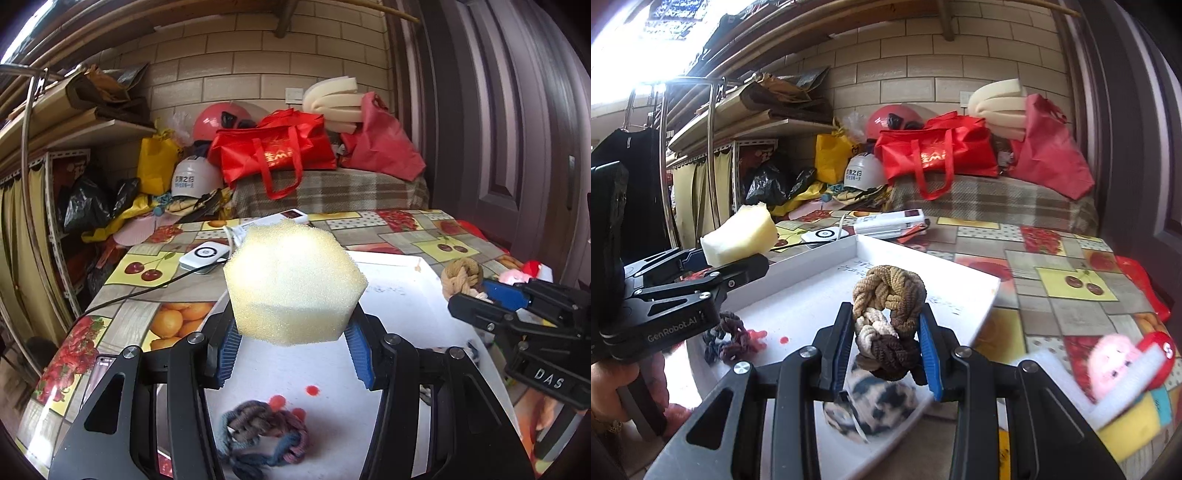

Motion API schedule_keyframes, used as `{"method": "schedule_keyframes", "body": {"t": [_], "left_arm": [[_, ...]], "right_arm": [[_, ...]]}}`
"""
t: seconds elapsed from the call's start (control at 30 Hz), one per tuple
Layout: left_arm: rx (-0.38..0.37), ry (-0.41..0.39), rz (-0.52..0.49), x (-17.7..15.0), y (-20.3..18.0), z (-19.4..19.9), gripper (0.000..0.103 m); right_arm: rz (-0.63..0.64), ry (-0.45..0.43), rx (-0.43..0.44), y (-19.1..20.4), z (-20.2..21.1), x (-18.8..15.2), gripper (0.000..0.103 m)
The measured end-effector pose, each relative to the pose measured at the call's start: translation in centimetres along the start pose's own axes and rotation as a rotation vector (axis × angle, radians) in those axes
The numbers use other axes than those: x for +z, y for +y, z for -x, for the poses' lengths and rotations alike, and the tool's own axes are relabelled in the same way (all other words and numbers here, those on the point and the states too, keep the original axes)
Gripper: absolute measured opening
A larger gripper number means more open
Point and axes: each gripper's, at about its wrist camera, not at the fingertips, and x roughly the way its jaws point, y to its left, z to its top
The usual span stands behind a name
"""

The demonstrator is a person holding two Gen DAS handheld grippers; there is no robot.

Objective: Organize soft objects
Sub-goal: 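Carry the foam with the left tool while the right tool carries the rope ball over the box, then open both tools to drop the foam and rope ball into the box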

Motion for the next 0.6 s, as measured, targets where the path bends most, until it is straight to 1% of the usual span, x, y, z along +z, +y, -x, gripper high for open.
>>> {"method": "schedule_keyframes", "body": {"t": [0.13,0.27,0.3,0.33,0.37,0.4,0.43,0.47,0.5,0.53,0.6], "left_arm": [[0.005,0.014,0.039,0.1,0.8,-0.5,0.052],[0.008,0.039,0.035,0.3,0.8,-1.1,0.052],[0.016,0.054,0.025,0.3,0.6,-1.5,0.053],[0.029,0.069,0.018,0.3,0.4,-1.8,0.058],[0.041,0.079,0.01,0.3,0.3,-2.0,0.061],[0.054,0.082,0.005,0.2,0.1,-2.1,0.07],[0.065,0.077,0.001,0.2,0.0,-2.0,0.084],[0.065,0.072,0.0,0.2,0.0,-1.9,0.09],[0.073,0.064,0.001,0.2,0.0,-1.7,0.094],[0.075,0.062,0.004,0.1,0.1,-1.7,0.097],[0.075,0.063,0.013,0.1,0.2,-1.7,0.101]], "right_arm": [[-0.001,0.023,0.01,0.4,-1.6,0.6,0.035],[-0.003,0.039,0.015,0.5,-2.5,0.8,0.035],[-0.003,0.043,0.016,0.5,-2.7,0.8,0.035],[-0.004,0.051,0.017,0.5,-2.9,0.9,0.036],[-0.005,0.055,0.015,0.6,-3.1,0.9,0.043],[-0.006,0.061,0.015,0.5,-3.2,0.9,0.047],[-0.006,0.074,0.017,0.6,-3.4,0.8,0.056],[-0.006,0.084,0.012,0.6,-3.6,0.9,0.073],[-0.007,0.089,-0.001,0.6,-3.7,0.9,0.081],[-0.009,0.092,-0.009,0.6,-3.7,0.9,0.085],[-0.013,0.086,-0.009,0.6,-3.5,0.9,0.085]]}}
